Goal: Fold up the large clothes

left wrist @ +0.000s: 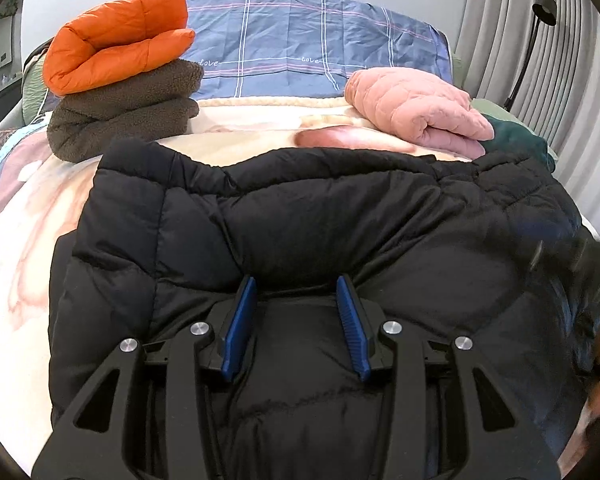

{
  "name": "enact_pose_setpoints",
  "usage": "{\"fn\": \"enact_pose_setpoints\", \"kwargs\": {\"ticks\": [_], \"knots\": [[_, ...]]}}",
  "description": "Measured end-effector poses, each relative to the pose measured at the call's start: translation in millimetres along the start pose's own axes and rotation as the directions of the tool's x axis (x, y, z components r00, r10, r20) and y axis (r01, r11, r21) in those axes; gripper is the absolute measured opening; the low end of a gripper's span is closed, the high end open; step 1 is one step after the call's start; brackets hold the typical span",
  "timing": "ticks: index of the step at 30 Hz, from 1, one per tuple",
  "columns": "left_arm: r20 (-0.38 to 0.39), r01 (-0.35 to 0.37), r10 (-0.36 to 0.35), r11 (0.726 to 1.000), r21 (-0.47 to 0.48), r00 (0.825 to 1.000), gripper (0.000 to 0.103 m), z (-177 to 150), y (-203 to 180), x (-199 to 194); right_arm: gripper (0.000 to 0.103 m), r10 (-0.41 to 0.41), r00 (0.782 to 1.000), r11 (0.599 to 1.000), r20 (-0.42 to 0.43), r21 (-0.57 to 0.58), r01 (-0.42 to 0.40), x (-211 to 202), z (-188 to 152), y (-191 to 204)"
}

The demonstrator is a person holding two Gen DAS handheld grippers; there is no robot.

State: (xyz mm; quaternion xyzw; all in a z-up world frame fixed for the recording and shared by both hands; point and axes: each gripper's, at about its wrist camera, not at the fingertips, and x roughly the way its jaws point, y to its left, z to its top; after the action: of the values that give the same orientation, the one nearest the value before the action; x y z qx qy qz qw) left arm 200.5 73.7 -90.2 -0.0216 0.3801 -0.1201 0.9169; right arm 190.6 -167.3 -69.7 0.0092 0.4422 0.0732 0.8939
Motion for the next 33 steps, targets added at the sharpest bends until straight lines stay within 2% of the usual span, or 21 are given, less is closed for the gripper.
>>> {"fn": "enact_pose_setpoints", "kwargs": {"ticks": [1,5,7,9,10,11,13,16,18,23,25,27,30,33], "knots": [[-0.001,0.006,-0.006,1.0,-0.011,1.0,0.044,0,1,0,0.064,-0.032,0.999,0.999,-0.002,-0.041,0.031,11,-7,3],[-0.009,0.027,-0.028,0.999,-0.042,1.0,0.044,0,7,2,0.064,0.022,0.998,1.0,-0.055,0.014,-0.021,30,-1,-8],[-0.006,0.034,-0.035,0.999,-0.04,0.999,0.044,-2,9,1,0.064,-0.004,0.999,1.0,-0.048,-0.011,0.004,21,-3,-4],[0.002,0.039,-0.039,0.999,-0.032,0.999,0.044,-4,8,0,0.064,-0.031,0.999,0.999,-0.043,0.013,0.031,2,-8,-1],[0.006,0.038,-0.038,0.999,-0.032,0.999,0.044,-4,8,-1,0.064,-0.022,0.999,0.999,-0.025,0.041,0.023,-15,-13,0],[0.007,0.04,-0.039,0.999,-0.033,0.999,0.044,-4,8,-1,0.064,0.011,1.0,0.999,-0.007,0.034,-0.011,-29,-21,2],[0.009,0.042,-0.042,0.999,-0.034,0.999,0.044,-5,8,-2,0.064,0.02,1.0,1.0,0.0,0.005,-0.02,-46,-39,6],[0.012,0.05,-0.049,0.998,-0.031,0.999,0.045,-6,7,-3,0.064,0.007,1.0,1.0,-0.014,0.017,-0.007,-47,-71,1],[0.011,0.06,-0.06,0.998,-0.025,0.998,0.045,-6,6,-3,0.066,-0.001,1.0,1.0,-0.007,-0.016,0.0,-38,-85,2],[0.011,0.072,-0.071,0.997,-0.042,0.997,0.046,-6,9,-1,0.067,0.022,0.998,1.0,-0.059,-0.01,-0.023,-17,-74,-2],[0.013,0.087,-0.087,0.995,-0.05,0.996,0.046,-6,12,-2,0.067,0.0,0.998,0.999,-0.056,-0.034,-0.002,-24,-74,1],[0.015,0.091,-0.09,0.995,-0.05,0.996,0.046,-7,11,-2,0.067,-0.017,0.999,1.0,-0.048,-0.004,0.017,-48,-80,3],[0.017,0.097,-0.096,0.994,-0.053,0.995,0.046,-7,12,-2,0.067,0.028,0.999,1.0,-0.041,-0.01,-0.028,-70,-94,9],[0.018,0.132,-0.131,0.99,-0.057,0.991,0.049,-6,14,-2,0.068,0.076,0.993,0.997,-0.088,-0.007,-0.076,-52,-110,-3]]}}
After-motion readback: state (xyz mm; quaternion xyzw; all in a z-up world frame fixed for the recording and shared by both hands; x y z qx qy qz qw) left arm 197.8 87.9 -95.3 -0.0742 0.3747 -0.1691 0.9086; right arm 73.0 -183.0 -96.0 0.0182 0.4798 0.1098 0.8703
